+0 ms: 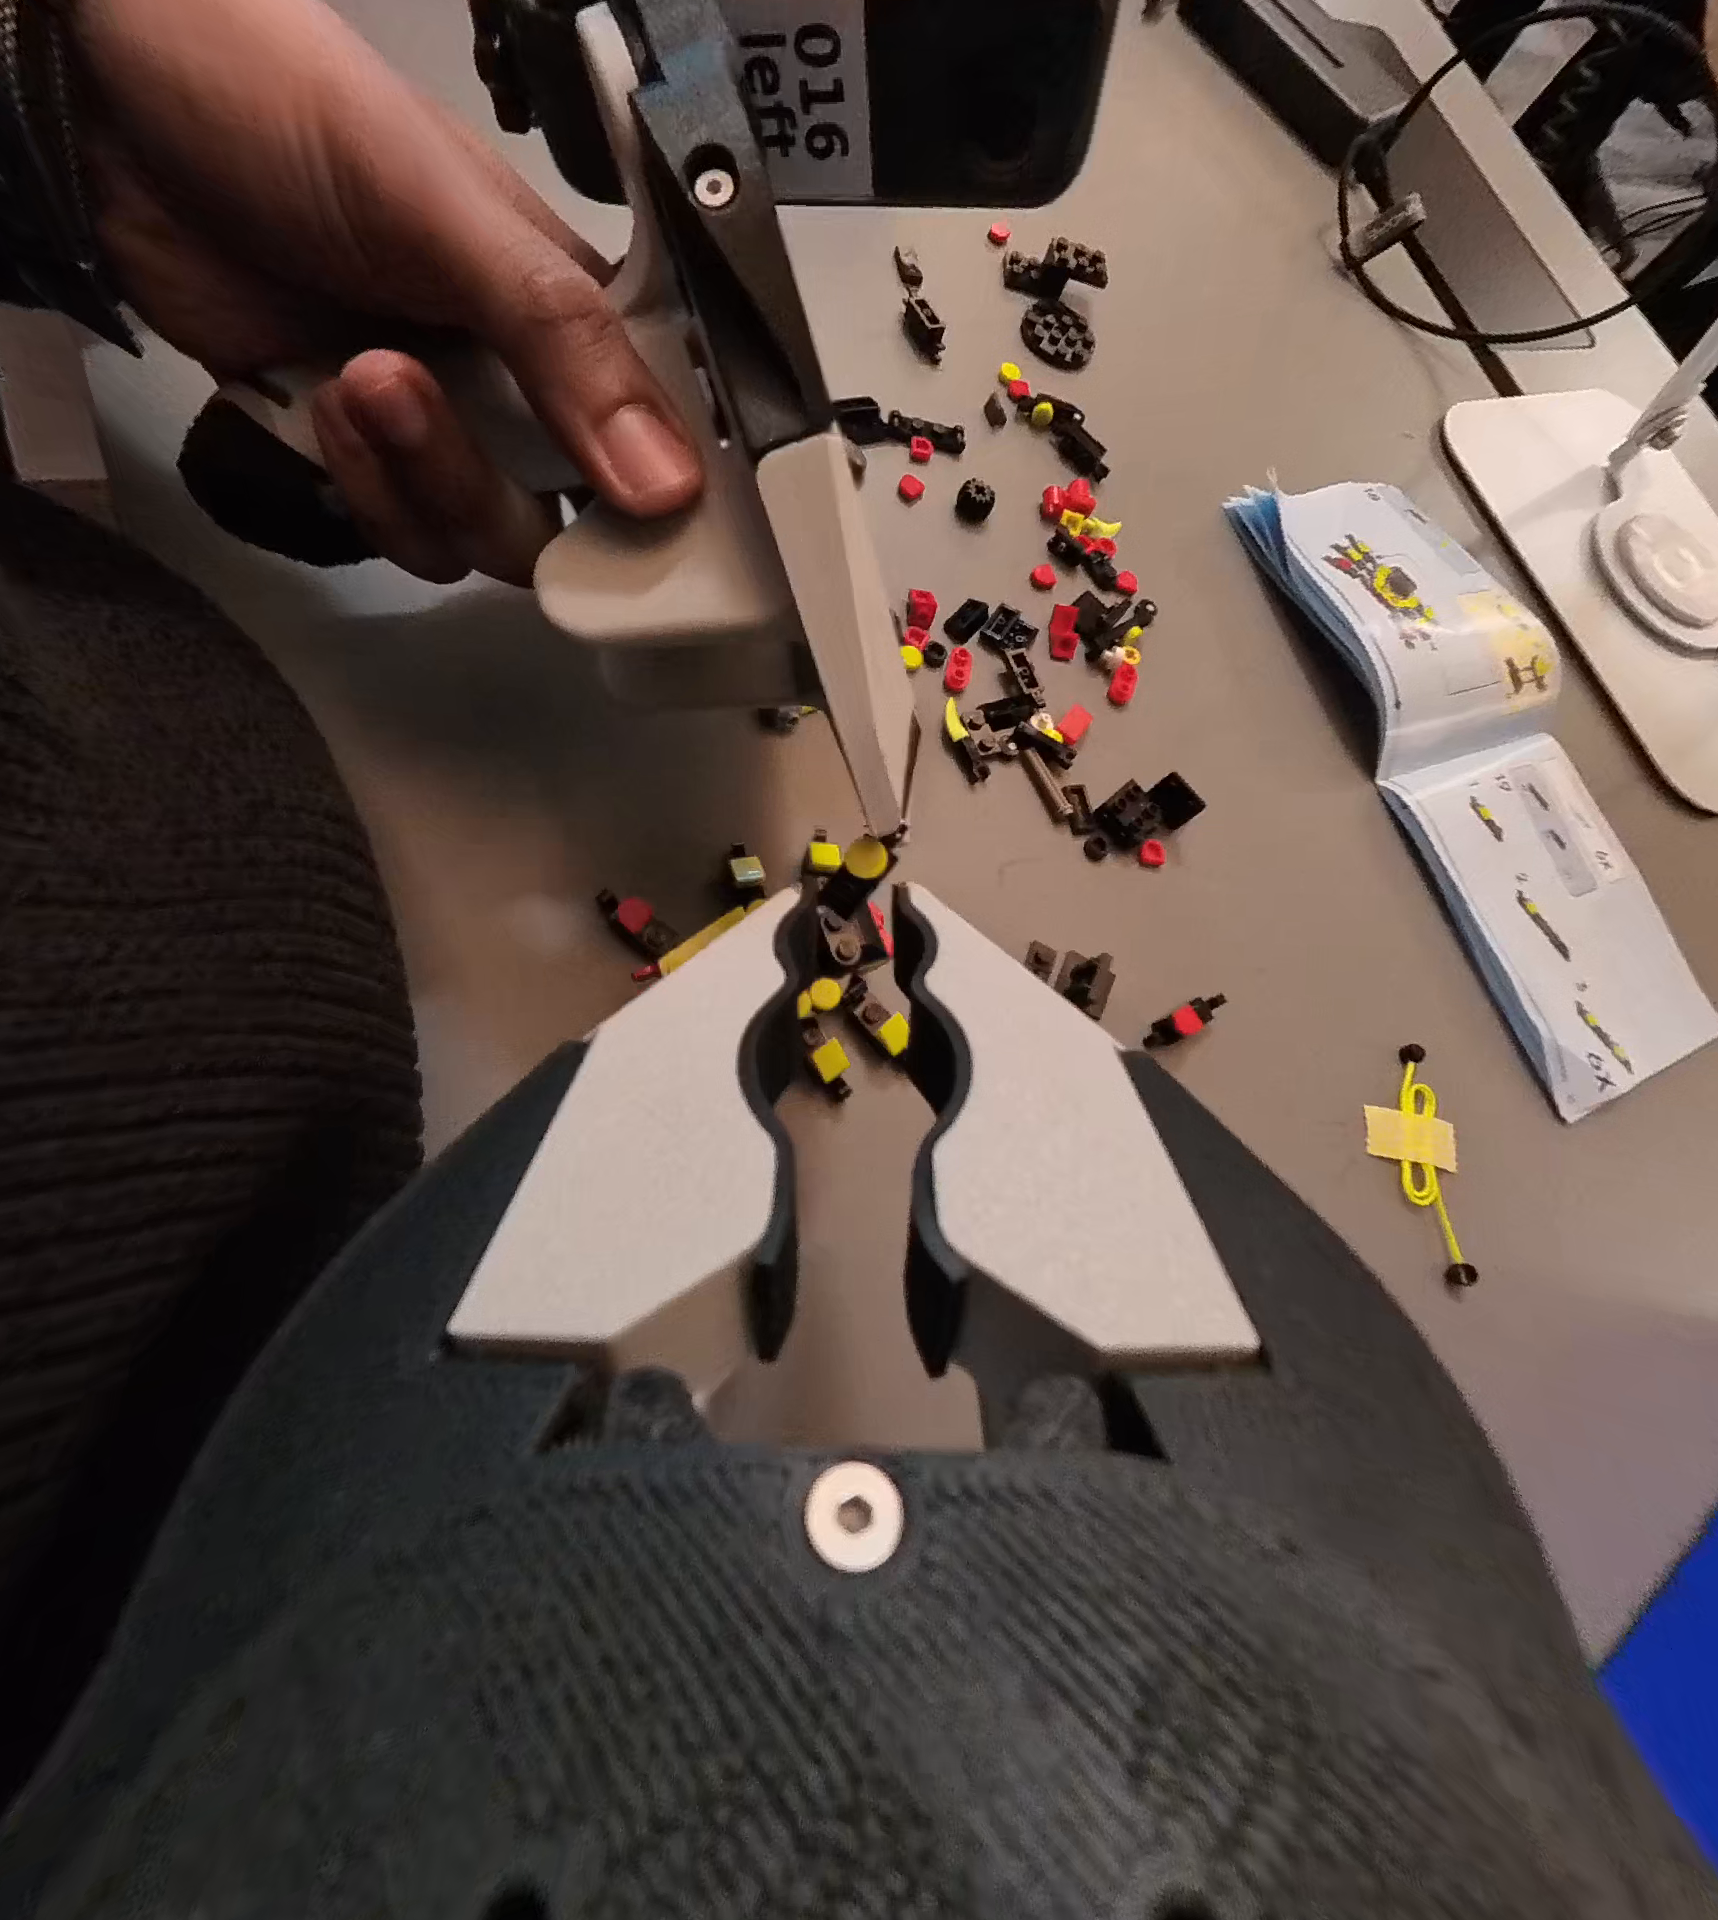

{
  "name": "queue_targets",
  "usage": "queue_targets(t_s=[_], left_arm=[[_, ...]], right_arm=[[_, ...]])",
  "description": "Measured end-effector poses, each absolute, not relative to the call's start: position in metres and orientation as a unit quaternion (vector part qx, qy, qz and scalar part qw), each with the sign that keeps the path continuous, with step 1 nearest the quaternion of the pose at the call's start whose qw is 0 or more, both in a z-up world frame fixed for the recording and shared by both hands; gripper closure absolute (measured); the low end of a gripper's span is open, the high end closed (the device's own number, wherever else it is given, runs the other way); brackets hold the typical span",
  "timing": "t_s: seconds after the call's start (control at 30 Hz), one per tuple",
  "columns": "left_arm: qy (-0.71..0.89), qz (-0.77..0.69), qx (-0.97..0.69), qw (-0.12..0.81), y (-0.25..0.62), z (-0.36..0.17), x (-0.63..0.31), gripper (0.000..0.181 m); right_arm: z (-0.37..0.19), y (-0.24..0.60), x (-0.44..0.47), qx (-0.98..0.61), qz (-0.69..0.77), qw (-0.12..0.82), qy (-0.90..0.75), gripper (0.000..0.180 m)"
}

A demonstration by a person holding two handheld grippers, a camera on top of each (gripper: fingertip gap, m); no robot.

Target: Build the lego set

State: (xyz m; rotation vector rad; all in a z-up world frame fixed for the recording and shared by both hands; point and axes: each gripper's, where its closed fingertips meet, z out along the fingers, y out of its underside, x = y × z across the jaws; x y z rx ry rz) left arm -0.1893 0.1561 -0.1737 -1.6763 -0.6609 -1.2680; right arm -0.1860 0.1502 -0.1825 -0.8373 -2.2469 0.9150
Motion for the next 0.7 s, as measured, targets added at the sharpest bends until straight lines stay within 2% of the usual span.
queue_targets(t_s=[0.23,0.5,0.7], left_arm=[[-0.276,-0.503,-0.676,0.463,0.156,-0.174,-0.195,0.177],[-0.272,-0.509,-0.676,0.457,0.158,-0.175,-0.188,0.177],[-0.272,-0.508,-0.678,0.457,0.158,-0.175,-0.188,0.174]], right_arm=[[-0.182,0.151,-0.188,-0.358,0.368,0.249,-0.821,0.163],[-0.186,0.154,-0.192,-0.394,0.369,0.246,-0.805,0.173],[-0.188,0.168,-0.188,-0.421,0.357,0.24,-0.799,0.173]])
